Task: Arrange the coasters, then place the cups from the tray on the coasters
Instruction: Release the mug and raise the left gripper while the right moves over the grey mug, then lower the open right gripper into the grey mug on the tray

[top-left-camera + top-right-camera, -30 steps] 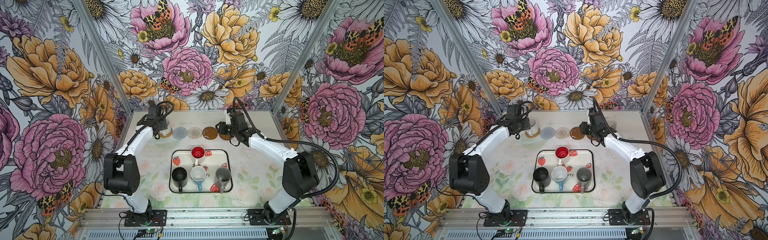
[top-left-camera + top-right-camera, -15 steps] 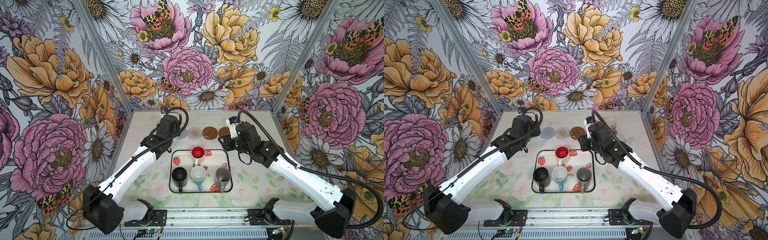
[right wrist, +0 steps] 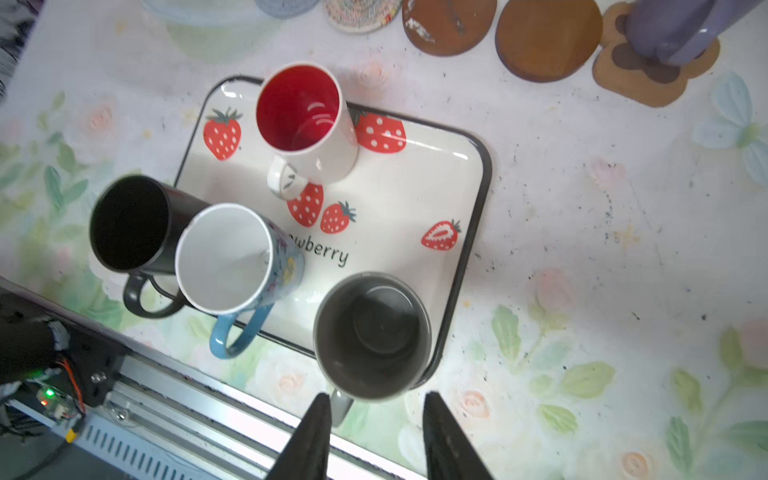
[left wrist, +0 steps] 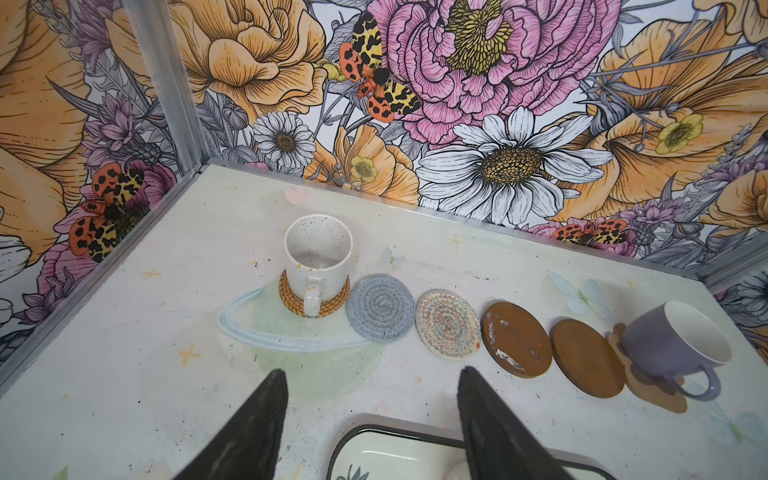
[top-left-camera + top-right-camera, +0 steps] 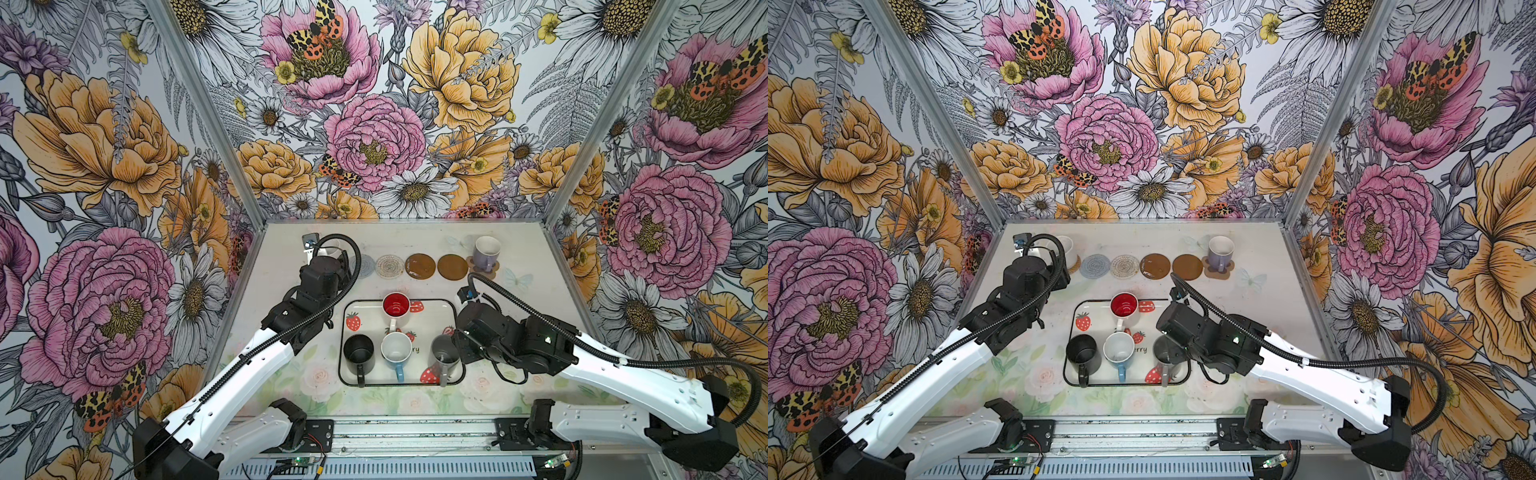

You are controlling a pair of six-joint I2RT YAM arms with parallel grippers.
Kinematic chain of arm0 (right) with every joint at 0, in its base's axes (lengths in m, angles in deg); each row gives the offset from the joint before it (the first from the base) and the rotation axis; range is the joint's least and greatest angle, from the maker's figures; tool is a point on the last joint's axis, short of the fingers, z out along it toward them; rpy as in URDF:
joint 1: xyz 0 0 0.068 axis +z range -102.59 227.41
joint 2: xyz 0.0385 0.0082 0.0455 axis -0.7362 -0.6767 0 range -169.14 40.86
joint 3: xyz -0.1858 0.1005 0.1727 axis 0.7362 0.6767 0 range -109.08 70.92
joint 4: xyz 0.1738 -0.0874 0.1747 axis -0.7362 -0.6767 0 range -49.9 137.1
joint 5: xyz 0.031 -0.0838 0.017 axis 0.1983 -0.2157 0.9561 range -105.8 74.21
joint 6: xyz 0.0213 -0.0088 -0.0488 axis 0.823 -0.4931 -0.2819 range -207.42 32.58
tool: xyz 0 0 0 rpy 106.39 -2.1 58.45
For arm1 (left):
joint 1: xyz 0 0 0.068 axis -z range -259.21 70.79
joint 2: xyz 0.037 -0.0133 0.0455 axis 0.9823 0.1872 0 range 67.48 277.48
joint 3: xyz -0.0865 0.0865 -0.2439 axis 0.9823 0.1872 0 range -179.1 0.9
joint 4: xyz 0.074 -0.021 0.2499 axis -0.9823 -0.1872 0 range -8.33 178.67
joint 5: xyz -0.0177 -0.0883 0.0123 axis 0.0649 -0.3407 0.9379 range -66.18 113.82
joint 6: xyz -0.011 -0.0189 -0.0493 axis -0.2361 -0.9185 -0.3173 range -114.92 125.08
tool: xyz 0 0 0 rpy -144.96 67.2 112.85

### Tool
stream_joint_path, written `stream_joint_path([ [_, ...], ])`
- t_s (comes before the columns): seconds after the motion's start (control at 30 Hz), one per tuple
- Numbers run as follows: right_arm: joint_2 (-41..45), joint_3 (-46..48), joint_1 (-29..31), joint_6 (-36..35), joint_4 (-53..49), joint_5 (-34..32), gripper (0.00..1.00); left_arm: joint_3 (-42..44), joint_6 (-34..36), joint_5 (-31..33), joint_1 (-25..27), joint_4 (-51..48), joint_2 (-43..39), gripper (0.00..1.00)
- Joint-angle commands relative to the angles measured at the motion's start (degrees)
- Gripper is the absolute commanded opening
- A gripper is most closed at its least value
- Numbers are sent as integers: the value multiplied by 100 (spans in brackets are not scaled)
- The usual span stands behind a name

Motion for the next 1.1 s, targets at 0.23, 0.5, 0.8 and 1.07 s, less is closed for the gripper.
stream_joint_path([
  [0.23,-129,-162,1167,1753,-1004,-431,43,186,3,-80,2,451,-32,68],
  [0.5,-296,-72,1543,2290,-982,-436,46,221,-38,-328,-147,521,134,69],
  [0.8,-431,-3,1775,2518,-726,-323,50,243,-40,-451,-184,590,143,70],
  [1.07,-608,34,2035,2690,-579,-169,51,268,-48,-555,-197,669,144,69],
])
